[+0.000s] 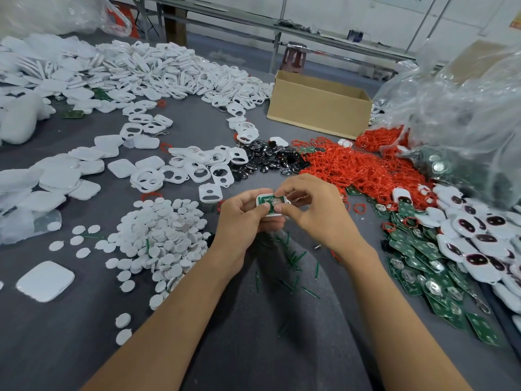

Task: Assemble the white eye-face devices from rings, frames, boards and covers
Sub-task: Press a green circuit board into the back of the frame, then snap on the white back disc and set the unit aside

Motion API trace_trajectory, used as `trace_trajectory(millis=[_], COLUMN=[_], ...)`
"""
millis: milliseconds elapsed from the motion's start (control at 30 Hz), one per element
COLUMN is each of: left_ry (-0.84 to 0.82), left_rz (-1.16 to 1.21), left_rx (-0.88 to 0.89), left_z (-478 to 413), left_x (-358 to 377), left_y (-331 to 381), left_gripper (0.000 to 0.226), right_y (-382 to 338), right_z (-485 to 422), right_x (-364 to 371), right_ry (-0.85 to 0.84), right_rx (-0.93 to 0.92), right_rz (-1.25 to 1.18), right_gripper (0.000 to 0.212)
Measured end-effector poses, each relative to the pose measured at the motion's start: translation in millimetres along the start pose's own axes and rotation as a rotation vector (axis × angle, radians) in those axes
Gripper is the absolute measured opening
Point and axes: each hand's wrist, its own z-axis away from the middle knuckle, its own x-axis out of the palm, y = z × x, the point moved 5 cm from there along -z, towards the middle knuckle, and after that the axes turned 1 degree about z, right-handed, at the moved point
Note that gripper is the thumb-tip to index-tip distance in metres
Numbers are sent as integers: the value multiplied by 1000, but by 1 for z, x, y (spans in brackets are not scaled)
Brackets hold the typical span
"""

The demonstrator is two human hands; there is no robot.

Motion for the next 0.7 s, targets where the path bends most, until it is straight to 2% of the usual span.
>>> trace_trajectory(millis=[200, 400, 567, 700], left_ry=[-25, -47, -74, -54], left_rz=[46, 56, 46, 18], left_rx=[-18, -42, -18, -19], left_z=[-1, -2, -2, 0], left_x=[0, 0, 2, 1], left_y=[-1, -2, -2, -3], left_gripper=[24, 35, 45, 42], right_y=[4, 8, 12, 0], right_z=[0, -1, 1, -3], right_x=[-1, 0, -3, -15], right_ry=[7, 11, 7, 116], right_rx=[59, 101, 145, 148], right_rz=[-15, -38, -175, -287], right_gripper=[17, 17, 16, 16])
